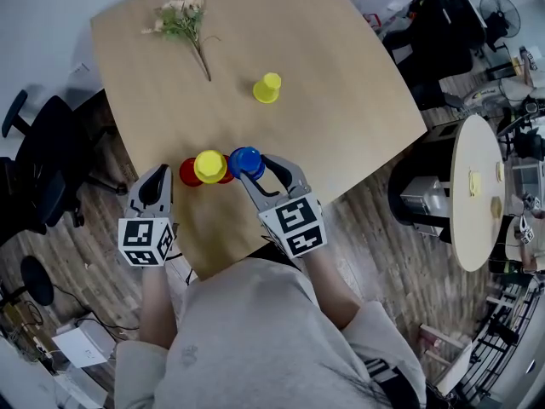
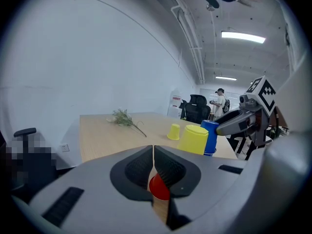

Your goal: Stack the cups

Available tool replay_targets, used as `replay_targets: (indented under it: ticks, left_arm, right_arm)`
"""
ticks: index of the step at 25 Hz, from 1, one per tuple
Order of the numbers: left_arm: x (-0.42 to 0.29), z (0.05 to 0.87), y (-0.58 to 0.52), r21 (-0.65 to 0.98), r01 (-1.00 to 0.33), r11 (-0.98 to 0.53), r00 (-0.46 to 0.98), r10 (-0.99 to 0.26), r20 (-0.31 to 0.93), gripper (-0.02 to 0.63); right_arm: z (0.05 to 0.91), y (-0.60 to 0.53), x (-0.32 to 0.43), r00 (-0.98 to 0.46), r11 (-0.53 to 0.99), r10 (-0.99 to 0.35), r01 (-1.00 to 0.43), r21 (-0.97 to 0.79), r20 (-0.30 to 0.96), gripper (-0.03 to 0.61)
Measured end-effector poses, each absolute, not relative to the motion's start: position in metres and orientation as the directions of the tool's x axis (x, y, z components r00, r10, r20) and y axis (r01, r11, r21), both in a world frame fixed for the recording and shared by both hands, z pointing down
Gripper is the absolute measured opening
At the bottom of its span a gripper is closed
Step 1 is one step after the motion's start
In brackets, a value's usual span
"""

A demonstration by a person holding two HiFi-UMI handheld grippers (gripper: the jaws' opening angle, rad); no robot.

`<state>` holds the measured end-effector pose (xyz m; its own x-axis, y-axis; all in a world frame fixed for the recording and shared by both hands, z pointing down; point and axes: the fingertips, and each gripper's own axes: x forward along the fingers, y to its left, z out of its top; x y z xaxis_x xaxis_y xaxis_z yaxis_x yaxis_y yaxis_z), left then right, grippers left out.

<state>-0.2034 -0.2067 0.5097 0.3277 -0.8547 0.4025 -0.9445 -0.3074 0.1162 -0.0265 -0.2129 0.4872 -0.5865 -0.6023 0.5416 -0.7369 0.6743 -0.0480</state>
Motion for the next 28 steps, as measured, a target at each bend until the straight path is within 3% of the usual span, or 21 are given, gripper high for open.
replay_targets:
  ticks: [9,17,22,28]
  left_arm:
    - [-0.204,0.51,-0.207,0.117,-0.945,-0.307,0.327,-0.853,0.406,0.015]
    - [-0.203,0.511,-0.211,0.119,-0.947,-0.298,0.32,-0.854,0.41,0.016]
    - [-0.205,0.512,-0.211,0.12,-0.953,-0.277,0.301,-0.862,0.408,0.015]
    - [-0.212,0.511,-0.207,0.112,-0.968,-0.225,0.252,-0.874,0.416,0.016]
  right_arm:
    - [0.491,-0.209,-0.036,-0.59,0.682,-0.598,-0.73,-0.043,0.543,0.201]
    - [0.48,-0.21,-0.024,-0.635,0.699,-0.578,-0.71,-0.091,0.512,0.243]
    - [0.451,-0.251,0.022,-0.612,0.623,-0.656,-0.769,-0.141,0.441,0.242]
    - [0.457,-0.339,0.057,-0.532,0.555,-0.722,-0.827,-0.089,0.442,0.242]
